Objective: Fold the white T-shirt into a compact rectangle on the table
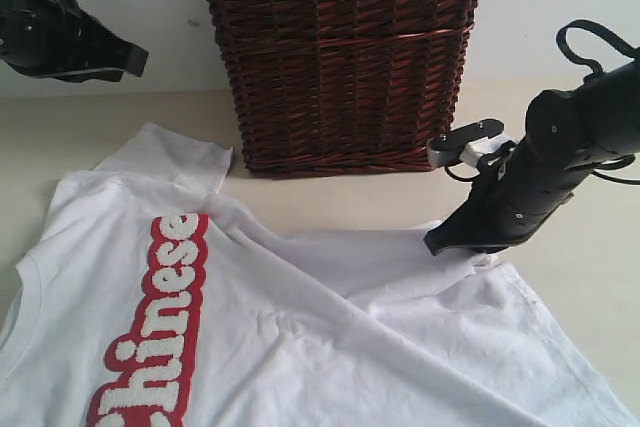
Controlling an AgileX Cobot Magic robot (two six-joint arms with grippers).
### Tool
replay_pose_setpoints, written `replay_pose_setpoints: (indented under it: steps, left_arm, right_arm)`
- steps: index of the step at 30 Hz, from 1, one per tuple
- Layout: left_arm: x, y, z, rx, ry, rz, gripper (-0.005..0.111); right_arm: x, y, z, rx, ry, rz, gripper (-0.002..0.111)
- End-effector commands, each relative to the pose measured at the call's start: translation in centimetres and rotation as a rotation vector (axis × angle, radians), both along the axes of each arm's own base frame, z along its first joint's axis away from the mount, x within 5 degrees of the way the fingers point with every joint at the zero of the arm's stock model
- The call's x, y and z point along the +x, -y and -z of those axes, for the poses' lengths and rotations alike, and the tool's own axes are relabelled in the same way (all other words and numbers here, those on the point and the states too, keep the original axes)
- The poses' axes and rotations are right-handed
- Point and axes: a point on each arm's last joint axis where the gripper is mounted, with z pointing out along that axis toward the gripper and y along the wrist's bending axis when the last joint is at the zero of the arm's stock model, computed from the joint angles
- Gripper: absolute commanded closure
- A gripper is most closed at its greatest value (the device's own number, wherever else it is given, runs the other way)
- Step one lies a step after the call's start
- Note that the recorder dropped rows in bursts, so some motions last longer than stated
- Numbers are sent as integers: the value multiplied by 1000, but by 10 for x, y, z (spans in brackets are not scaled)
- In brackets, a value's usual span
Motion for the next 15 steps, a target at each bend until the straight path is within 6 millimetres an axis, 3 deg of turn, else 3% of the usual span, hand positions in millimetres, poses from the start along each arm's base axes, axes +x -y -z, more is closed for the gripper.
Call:
replay_pose_setpoints:
  steps: [1, 8, 15]
  left_arm:
    - [-3, 0, 0, -12, -18, 0, 107]
    - [-4, 0, 1, -20, -35, -1, 107]
    - [-4, 1, 0, -40, -39, -6, 107]
  right_arm:
    - [5, 5, -10, -64, 69, 8, 106]
    - [26, 9, -19, -134, 193, 19, 76]
    - [33, 8, -15, -138, 168, 71, 76]
